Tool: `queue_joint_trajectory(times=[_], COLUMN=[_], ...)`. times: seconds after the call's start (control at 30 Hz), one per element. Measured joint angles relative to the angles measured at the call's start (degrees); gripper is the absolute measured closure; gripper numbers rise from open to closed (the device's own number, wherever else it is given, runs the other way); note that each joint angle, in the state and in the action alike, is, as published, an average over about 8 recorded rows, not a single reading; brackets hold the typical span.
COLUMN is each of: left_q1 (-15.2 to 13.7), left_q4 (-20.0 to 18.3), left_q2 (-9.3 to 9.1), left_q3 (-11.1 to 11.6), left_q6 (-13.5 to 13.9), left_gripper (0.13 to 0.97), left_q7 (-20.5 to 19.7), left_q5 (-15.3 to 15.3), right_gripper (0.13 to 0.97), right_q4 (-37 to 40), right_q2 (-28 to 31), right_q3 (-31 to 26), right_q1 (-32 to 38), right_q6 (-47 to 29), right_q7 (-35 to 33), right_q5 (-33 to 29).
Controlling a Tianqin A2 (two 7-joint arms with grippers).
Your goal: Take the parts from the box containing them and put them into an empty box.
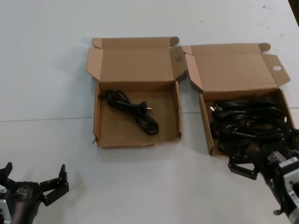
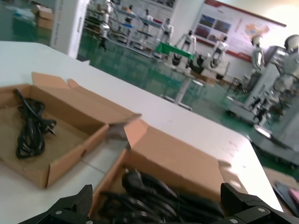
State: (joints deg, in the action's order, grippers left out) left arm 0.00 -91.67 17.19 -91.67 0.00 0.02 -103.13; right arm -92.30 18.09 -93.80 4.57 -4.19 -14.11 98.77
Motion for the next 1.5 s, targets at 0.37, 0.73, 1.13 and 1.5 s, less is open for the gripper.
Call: queue_joint_trajectory(times=[0.37,0.73,1.13,1.5], left_q1=[0.0,0.0,0.0,0.0], left_q4=[0.0,0.0,0.0,0.0], left_q2=[0.00,0.00,0.00,0.00], left_q3=[0.0,0.0,0.0,0.0], left_q6=[0.0,0.0,0.0,0.0], left_gripper=[0.132,0.132,0.132,0.132], left_q7=[0.0,0.0,0.0,0.0], left_q5=[0.0,0.0,0.0,0.0], right_gripper=[0.129,0.129,0.129,0.129], right_q4=[0.5,0.5,0.5,0.5], right_q2=[-0.7,-0.7,-0.7,-0.7], right_q3=[1.6,1.7,1.7,1.7], right_q1=[-3.4,-3.6,-3.6,-3.6], right_q6=[3.1,3.3,3.3,3.3], right_q7=[0.0,0.0,0.0,0.0], right_q5=[3.2,3.5,3.5,3.5])
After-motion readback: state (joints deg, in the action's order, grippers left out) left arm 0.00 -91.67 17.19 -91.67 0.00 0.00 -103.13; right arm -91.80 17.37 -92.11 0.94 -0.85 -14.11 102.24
